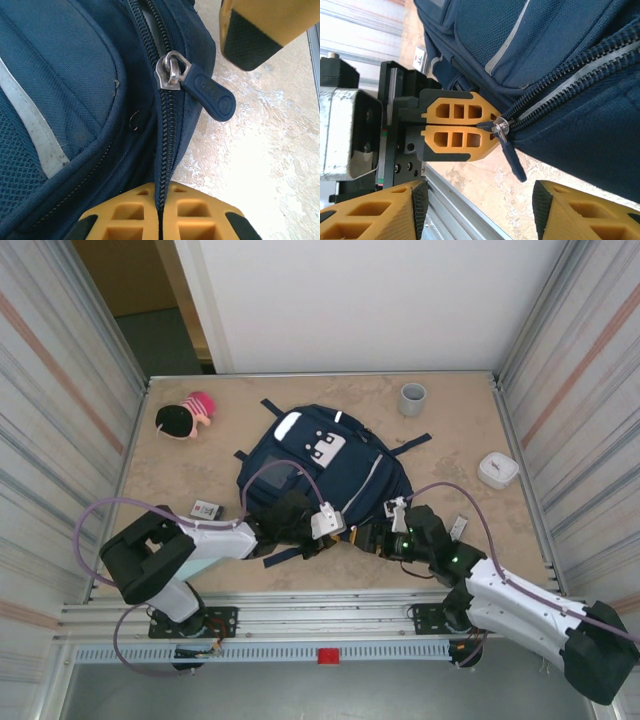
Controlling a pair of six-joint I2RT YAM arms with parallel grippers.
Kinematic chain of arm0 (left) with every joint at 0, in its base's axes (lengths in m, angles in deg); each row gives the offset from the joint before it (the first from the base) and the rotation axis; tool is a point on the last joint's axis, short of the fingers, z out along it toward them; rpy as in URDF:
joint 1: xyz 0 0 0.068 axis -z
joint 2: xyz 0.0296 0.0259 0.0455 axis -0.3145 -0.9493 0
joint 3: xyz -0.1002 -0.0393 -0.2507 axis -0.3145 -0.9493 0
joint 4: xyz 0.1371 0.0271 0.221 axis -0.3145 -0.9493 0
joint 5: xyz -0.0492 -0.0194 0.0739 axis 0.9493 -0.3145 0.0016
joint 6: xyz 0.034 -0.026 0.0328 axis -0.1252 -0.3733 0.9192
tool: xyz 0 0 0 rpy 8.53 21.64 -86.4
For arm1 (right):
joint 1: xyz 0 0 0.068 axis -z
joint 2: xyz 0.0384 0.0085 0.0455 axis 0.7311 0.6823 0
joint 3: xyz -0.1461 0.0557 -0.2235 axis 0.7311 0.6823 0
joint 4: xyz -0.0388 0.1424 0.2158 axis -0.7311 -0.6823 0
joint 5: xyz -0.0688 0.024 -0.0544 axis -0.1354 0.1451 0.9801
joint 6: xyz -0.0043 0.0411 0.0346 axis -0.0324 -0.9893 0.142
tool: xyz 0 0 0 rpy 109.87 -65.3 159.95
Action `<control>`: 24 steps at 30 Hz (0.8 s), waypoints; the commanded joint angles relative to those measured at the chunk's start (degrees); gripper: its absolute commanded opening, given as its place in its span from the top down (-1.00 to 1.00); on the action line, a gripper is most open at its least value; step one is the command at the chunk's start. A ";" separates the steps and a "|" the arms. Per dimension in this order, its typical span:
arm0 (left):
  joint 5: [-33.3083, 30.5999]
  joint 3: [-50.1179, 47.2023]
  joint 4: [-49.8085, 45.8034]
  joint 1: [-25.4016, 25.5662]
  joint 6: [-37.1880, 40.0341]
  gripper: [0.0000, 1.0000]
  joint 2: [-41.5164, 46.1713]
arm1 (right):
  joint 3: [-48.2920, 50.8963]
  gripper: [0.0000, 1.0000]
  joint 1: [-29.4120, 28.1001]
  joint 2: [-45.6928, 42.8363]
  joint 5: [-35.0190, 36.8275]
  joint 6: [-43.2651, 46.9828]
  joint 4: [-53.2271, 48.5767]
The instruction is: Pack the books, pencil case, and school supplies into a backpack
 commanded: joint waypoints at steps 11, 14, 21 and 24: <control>4.05 1.16 2.06 -0.03 -0.45 0.96 2.61 | -1.04 0.06 1.19 11.65 -2.21 -1.81 10.86; 4.02 1.21 1.57 -0.09 -0.32 0.96 3.11 | -1.51 0.16 1.22 14.25 -2.55 -1.64 12.61; 3.52 0.89 1.09 -0.22 -0.34 0.96 4.17 | -2.92 0.47 2.01 15.76 0.73 -0.72 8.63; 3.23 0.72 0.67 -0.31 -0.34 0.97 4.72 | -3.17 0.73 2.35 15.01 1.84 -0.07 6.82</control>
